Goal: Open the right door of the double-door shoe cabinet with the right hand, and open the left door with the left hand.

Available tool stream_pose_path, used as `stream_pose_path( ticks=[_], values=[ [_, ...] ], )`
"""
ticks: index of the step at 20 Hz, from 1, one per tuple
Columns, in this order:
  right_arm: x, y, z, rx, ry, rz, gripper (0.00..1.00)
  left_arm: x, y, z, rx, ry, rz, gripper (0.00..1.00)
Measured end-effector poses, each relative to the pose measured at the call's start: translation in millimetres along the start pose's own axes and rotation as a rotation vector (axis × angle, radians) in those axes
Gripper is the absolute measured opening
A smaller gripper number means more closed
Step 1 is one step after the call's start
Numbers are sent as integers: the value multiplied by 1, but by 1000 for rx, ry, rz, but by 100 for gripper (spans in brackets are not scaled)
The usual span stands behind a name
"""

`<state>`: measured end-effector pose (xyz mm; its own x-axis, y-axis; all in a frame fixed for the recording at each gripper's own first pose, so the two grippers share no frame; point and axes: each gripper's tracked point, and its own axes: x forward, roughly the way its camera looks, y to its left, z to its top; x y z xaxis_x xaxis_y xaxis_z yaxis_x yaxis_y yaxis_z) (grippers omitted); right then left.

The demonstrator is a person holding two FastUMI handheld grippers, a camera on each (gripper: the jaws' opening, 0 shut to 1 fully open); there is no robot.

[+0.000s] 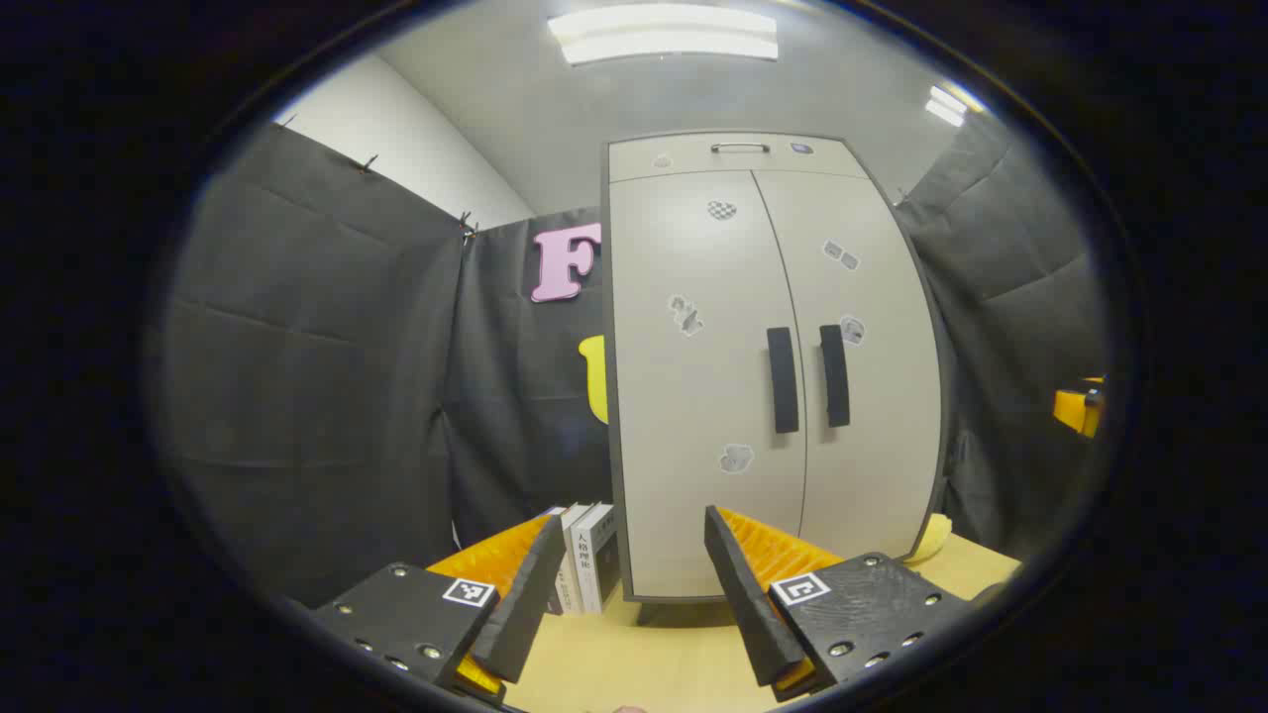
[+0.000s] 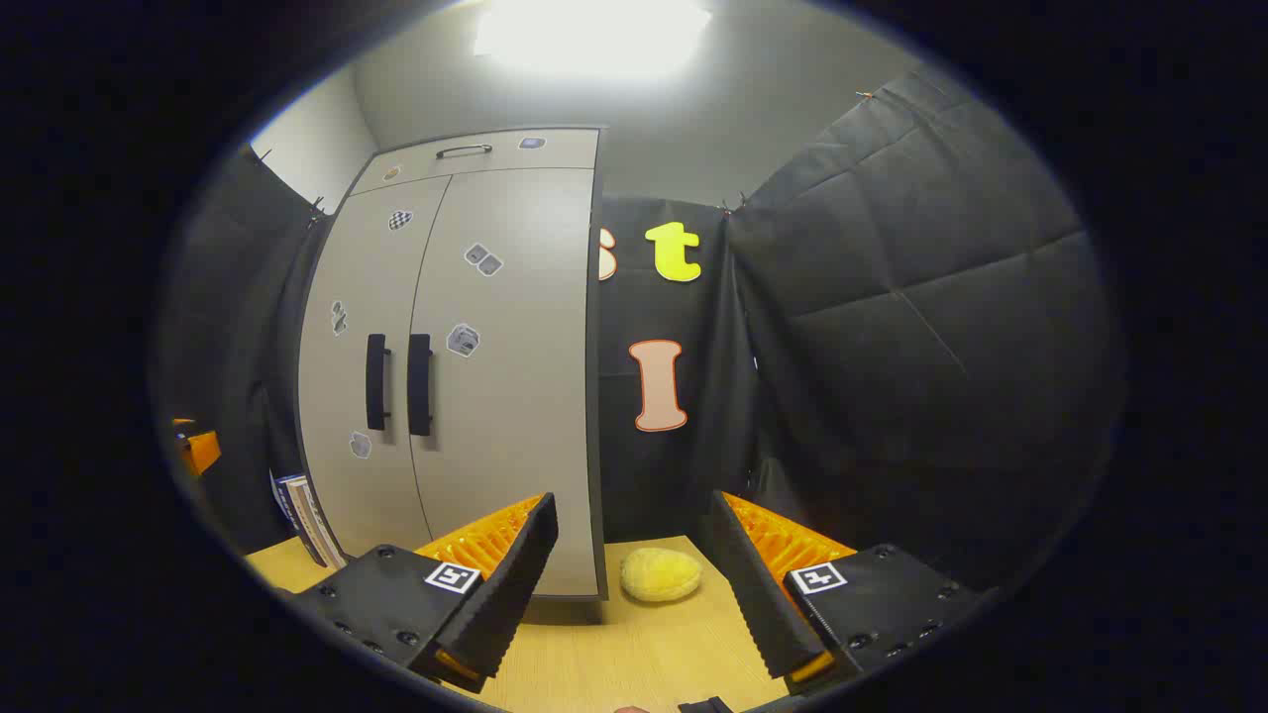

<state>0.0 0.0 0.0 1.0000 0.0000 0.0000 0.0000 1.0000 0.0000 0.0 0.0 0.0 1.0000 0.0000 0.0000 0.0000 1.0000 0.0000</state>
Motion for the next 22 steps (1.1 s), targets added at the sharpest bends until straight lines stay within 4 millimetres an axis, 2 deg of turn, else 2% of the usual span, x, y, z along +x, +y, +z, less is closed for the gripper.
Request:
stream_pose_path(
  ticks=[12,22],
  values=[
    [-3,10,5,-25,-22,10,98,3,1,-13,12,11,-7,86],
    [1,23,6,-19,-21,43,98,-1,1,-12,27,5,-5,86]
  ],
)
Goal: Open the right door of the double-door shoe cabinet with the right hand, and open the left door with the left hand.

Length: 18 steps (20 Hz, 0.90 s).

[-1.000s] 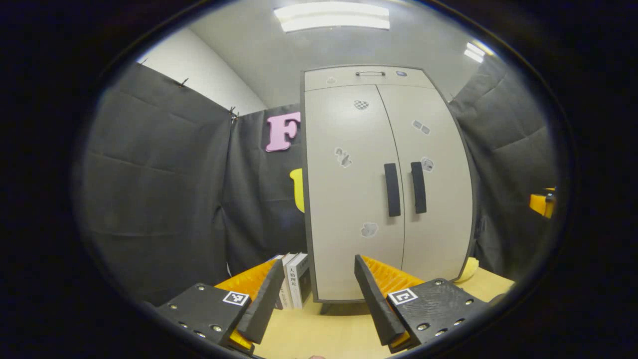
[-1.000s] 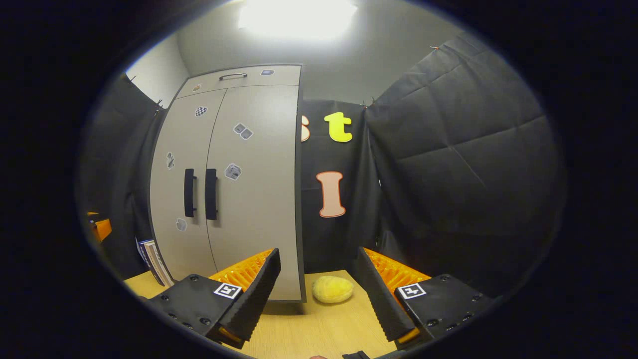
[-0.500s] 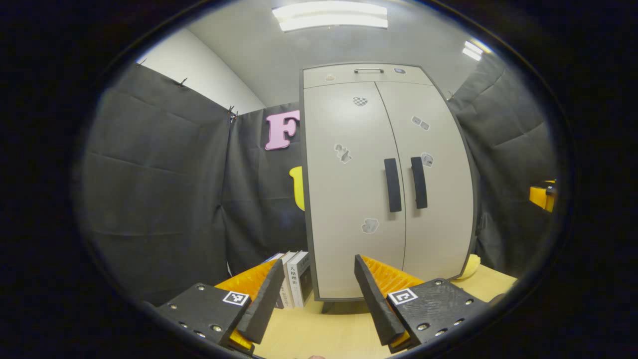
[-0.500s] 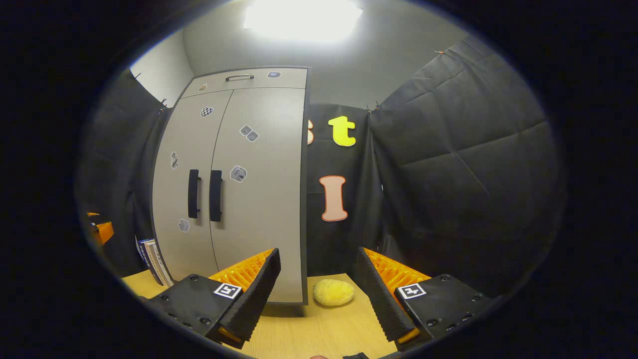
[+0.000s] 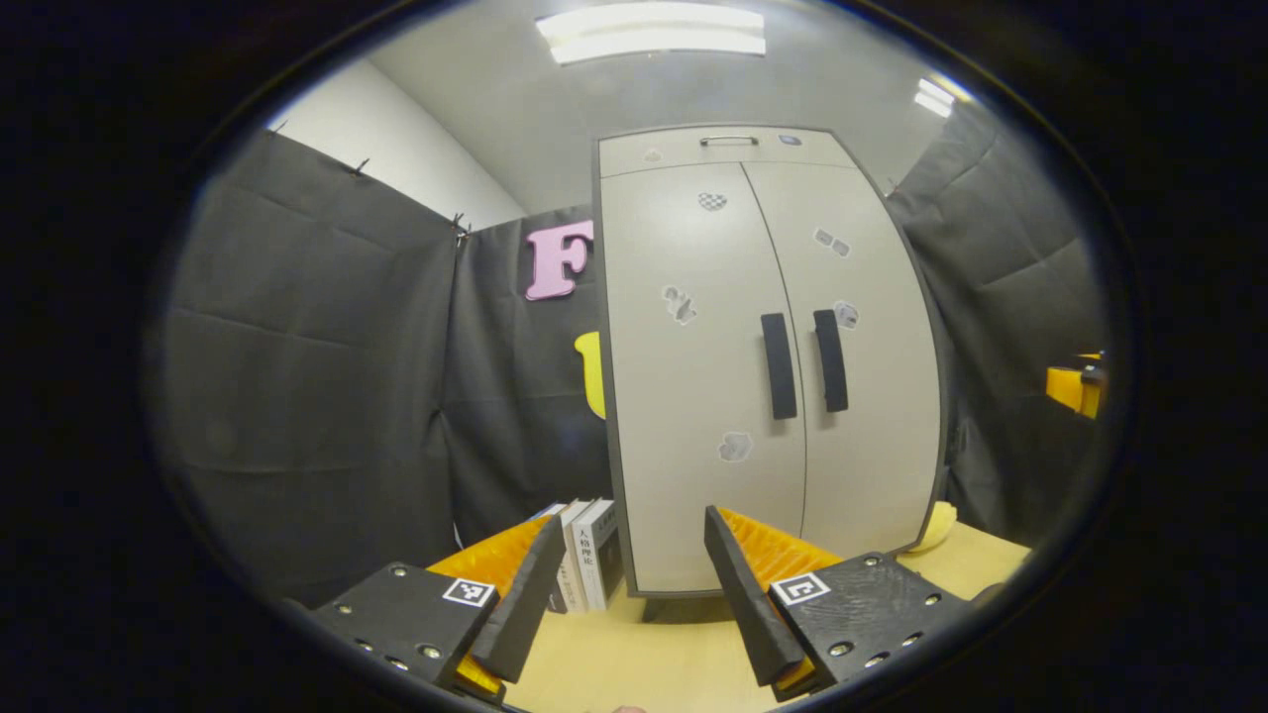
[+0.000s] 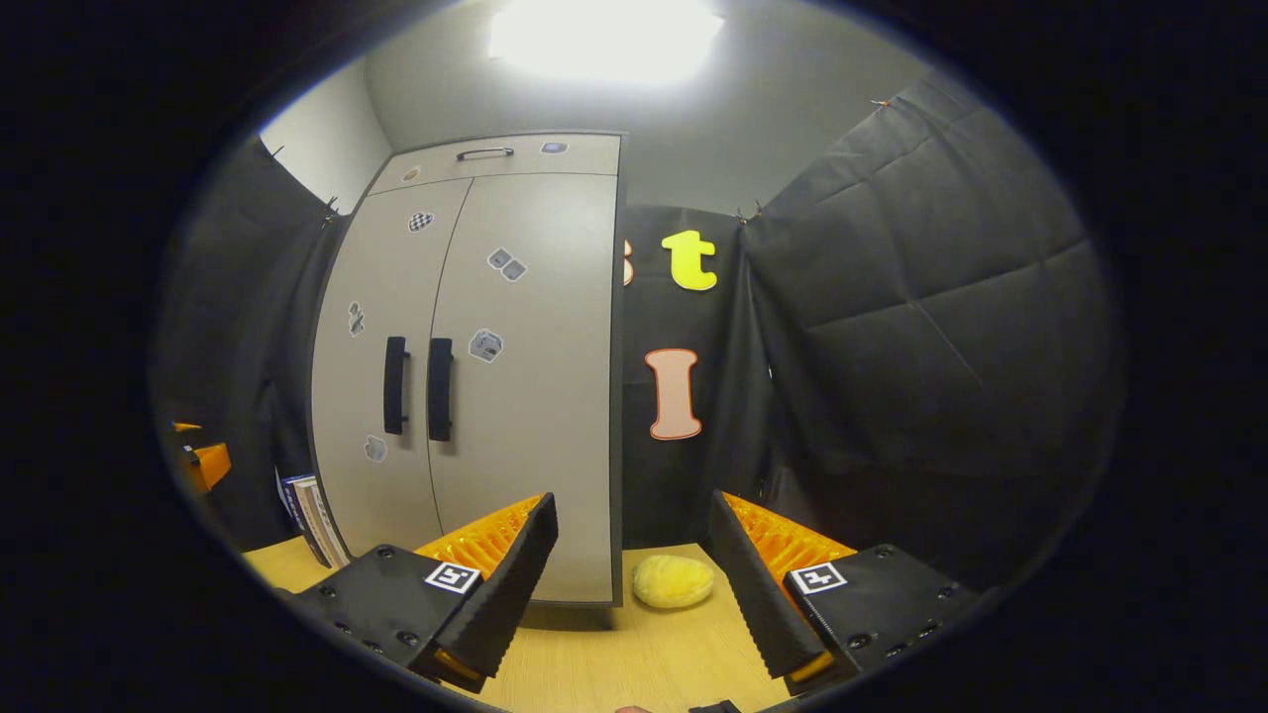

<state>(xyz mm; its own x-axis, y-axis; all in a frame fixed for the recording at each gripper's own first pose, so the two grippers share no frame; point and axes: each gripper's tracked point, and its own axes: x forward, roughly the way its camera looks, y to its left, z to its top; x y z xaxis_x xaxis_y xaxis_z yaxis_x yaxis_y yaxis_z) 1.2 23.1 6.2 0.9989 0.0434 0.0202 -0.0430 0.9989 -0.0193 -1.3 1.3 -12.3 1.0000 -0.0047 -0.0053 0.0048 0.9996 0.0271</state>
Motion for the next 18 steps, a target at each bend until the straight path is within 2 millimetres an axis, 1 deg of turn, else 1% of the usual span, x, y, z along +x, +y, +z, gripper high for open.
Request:
stream_pose_path(
  ticks=[2,5,8,11,14,18],
  values=[
    [2,7,2,5,3,19,98,-3,1,-1,-2,1,2,86],
    [7,19,11,2,-11,49,98,-9,3,-4,5,9,9,85],
    [16,35,22,5,-23,85,98,-16,9,-6,17,11,24,85],
    [28,52,35,1,-30,122,96,-22,20,-8,23,12,49,85],
    [41,70,45,-13,-35,158,98,-29,34,-15,19,26,74,85],
    [60,95,52,-25,-30,197,98,-37,53,-22,25,39,117,85]
  ],
)
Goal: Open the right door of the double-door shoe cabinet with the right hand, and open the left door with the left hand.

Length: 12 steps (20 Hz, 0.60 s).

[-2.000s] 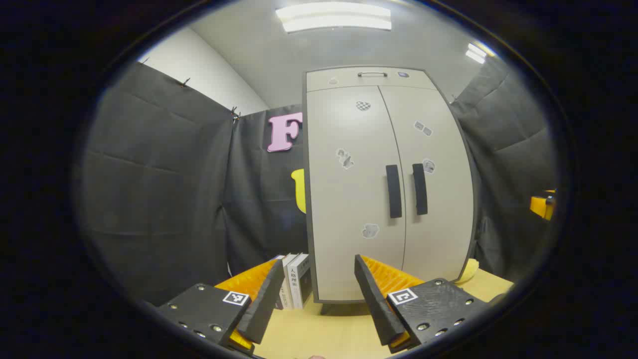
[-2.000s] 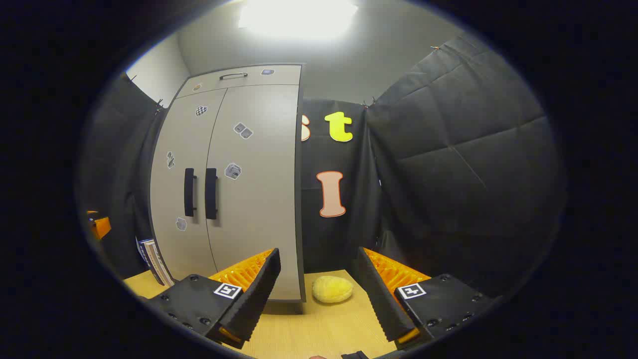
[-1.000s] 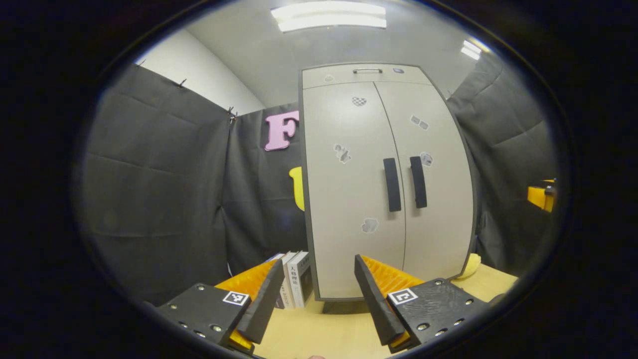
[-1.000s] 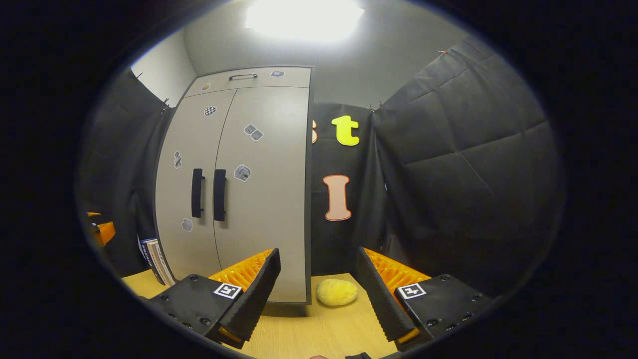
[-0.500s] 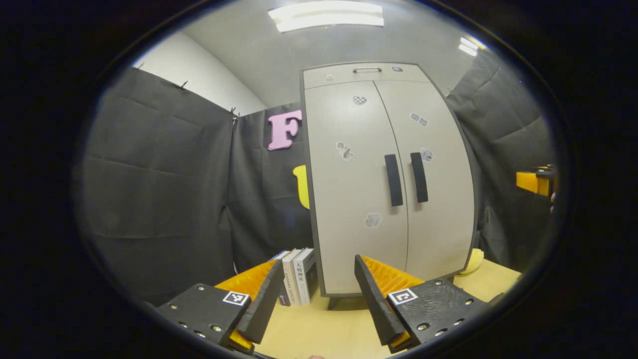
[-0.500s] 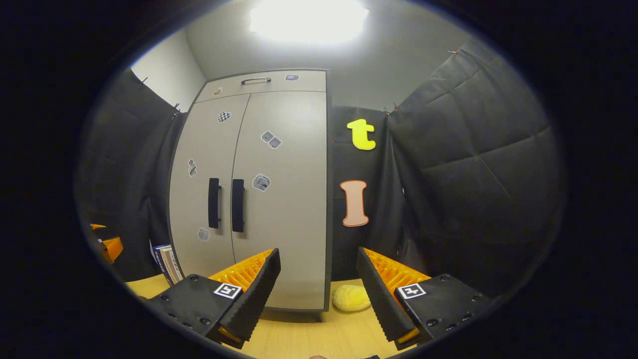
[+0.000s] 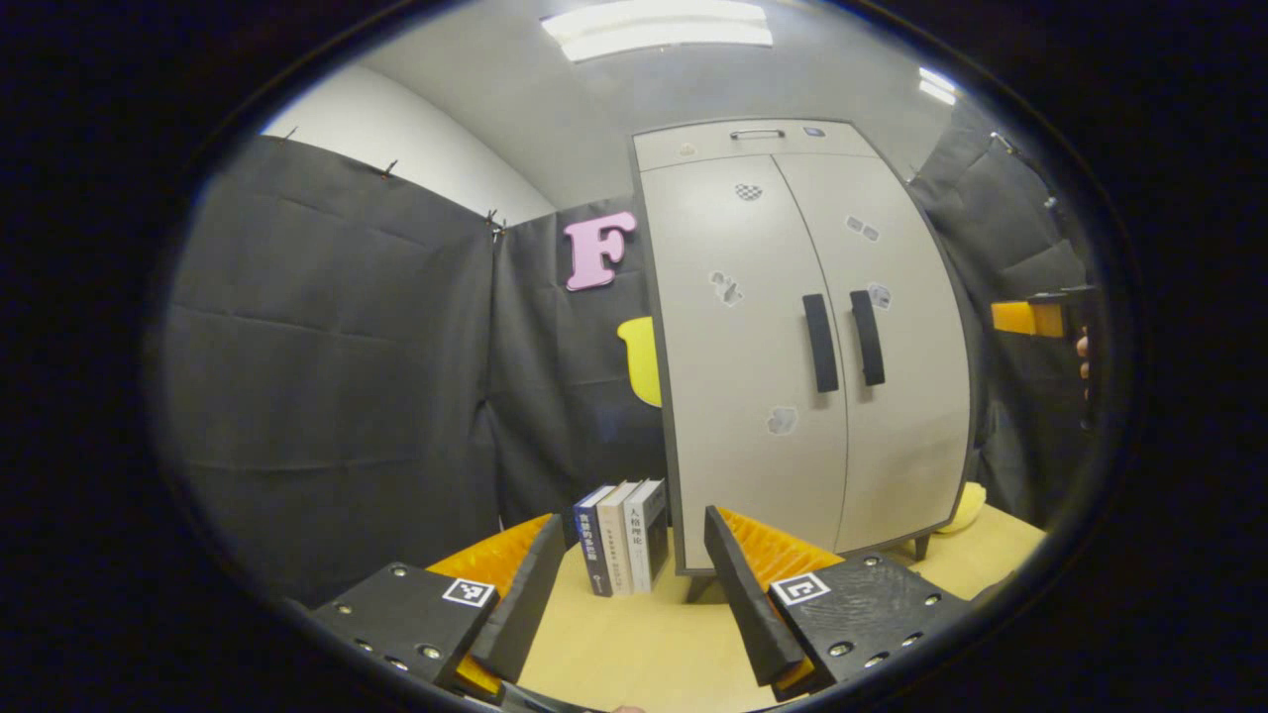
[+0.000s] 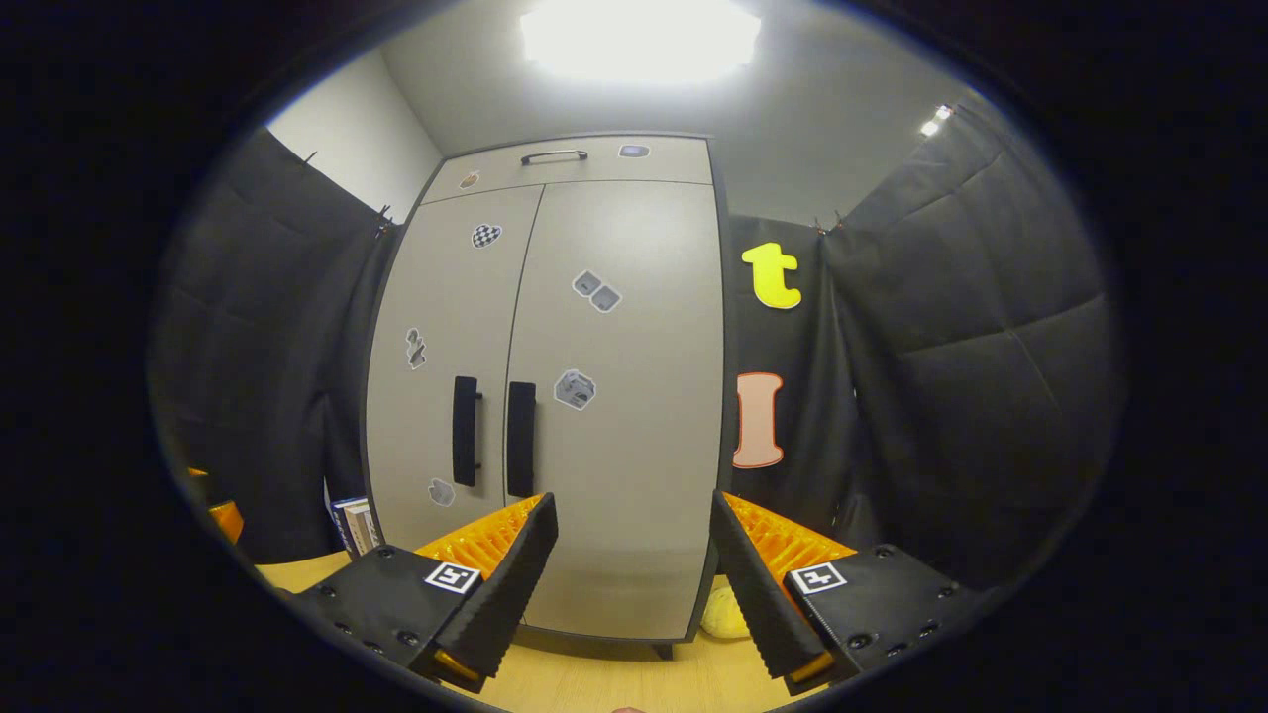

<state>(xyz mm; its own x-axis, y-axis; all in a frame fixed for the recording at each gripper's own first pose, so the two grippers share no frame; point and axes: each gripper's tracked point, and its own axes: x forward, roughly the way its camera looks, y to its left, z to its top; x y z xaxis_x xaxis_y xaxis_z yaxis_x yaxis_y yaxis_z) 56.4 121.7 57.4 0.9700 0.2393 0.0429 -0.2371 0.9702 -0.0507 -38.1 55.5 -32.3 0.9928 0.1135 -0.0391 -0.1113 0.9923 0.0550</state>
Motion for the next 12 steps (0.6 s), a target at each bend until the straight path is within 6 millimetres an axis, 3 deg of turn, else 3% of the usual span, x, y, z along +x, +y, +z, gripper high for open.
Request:
stream_pose_path(
  ticks=[12],
  values=[
    [77,65,9,42,21,80,98,-18,62,-22,6,52,142,86]
  ],
)
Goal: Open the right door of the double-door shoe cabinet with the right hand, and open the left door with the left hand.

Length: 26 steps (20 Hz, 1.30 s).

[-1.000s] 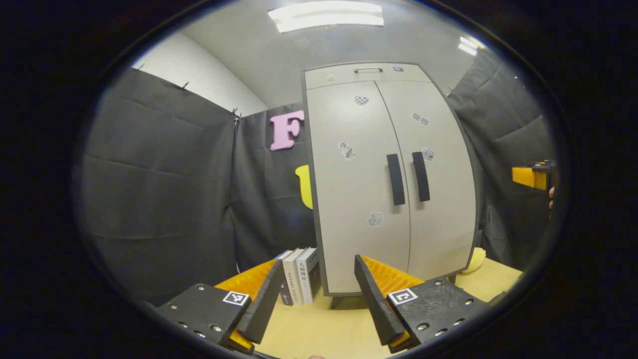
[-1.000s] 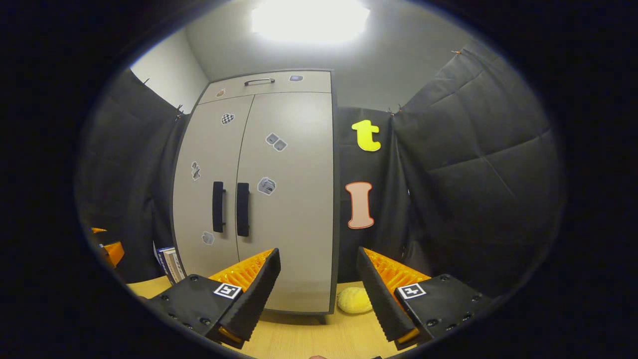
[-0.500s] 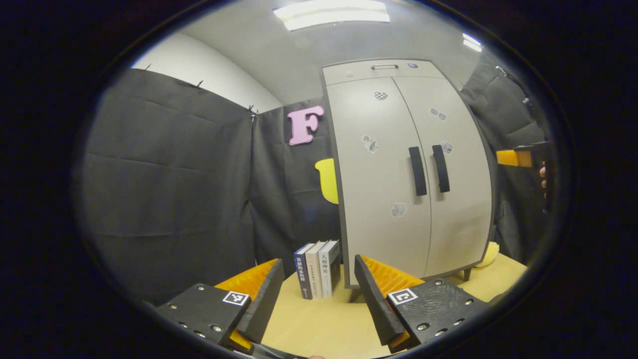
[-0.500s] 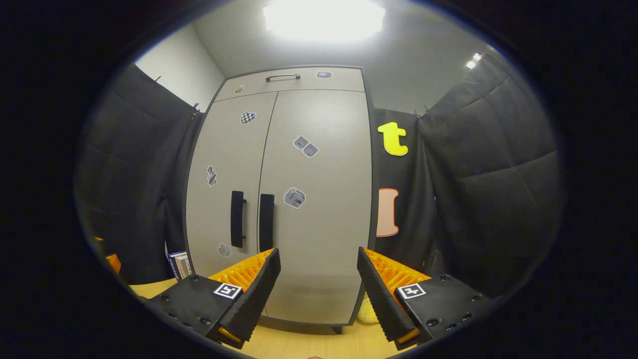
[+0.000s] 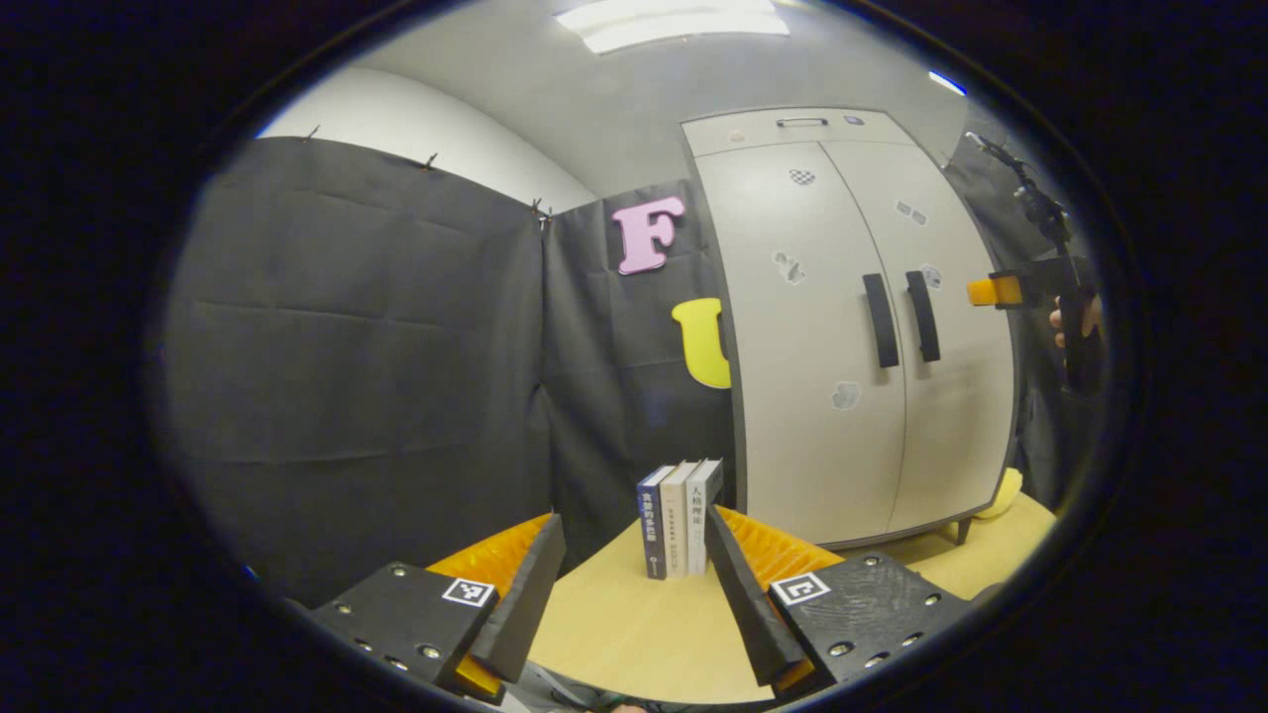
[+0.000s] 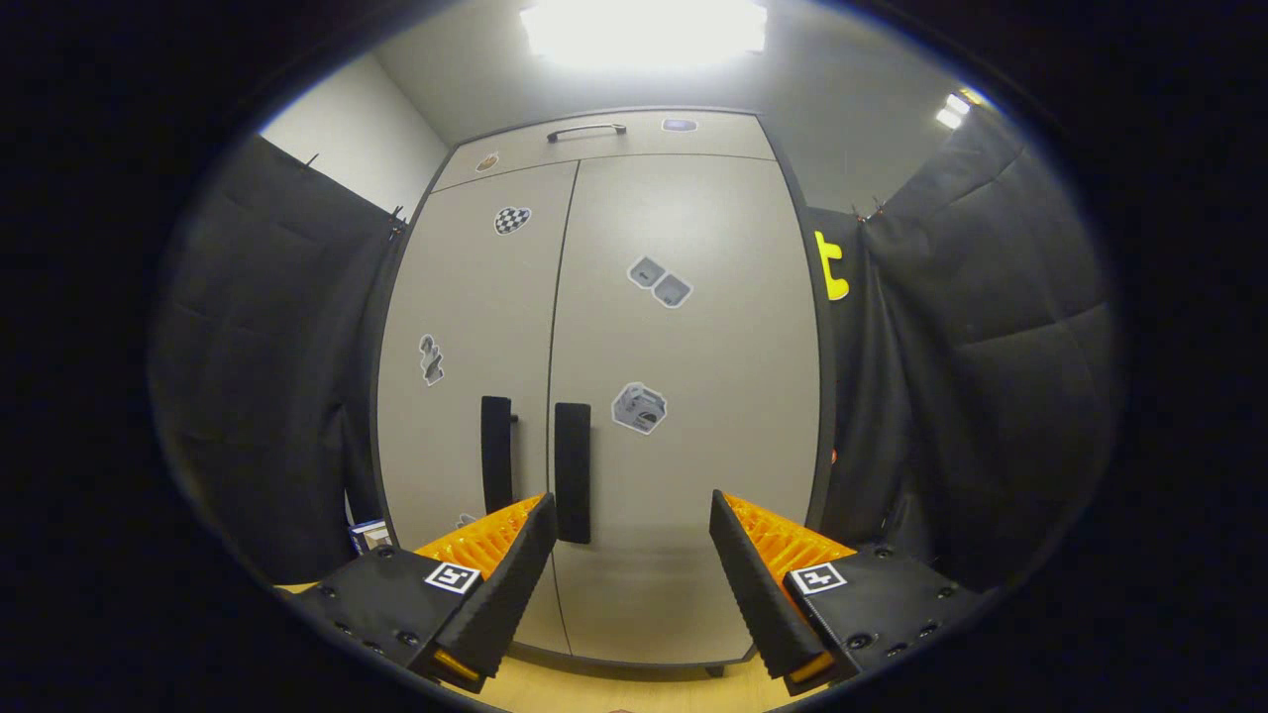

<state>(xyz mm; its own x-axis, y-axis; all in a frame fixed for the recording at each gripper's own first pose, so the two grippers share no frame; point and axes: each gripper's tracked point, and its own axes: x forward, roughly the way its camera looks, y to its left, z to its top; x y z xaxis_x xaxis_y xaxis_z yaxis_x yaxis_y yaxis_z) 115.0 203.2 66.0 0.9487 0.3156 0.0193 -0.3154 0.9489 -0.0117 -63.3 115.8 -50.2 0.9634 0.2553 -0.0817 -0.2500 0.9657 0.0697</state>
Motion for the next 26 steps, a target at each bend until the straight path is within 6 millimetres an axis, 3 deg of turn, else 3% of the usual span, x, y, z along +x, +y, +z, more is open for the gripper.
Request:
stream_pose_path(
  ticks=[7,15,16,17,19,22,24,26],
  values=[
    [46,27,-1,6,21,28,98,-9,37,-11,-15,26,82,86],
    [89,42,-17,-21,79,-1,96,-16,60,-20,-14,43,148,86],
    [94,40,-20,-17,88,-10,83,-16,61,-22,-15,45,156,86],
    [98,40,-23,-11,98,-12,78,-16,63,-23,-18,49,164,86],
    [104,41,-27,5,118,-10,77,-15,67,-28,-27,59,177,86],
    [110,41,-30,26,133,-18,61,-18,75,-33,-34,62,195,86],
    [113,46,-34,49,159,-2,64,-25,81,-30,-45,59,198,86],
    [114,42,-33,58,157,-30,37,-29,86,-27,-42,52,204,86]
  ],
)
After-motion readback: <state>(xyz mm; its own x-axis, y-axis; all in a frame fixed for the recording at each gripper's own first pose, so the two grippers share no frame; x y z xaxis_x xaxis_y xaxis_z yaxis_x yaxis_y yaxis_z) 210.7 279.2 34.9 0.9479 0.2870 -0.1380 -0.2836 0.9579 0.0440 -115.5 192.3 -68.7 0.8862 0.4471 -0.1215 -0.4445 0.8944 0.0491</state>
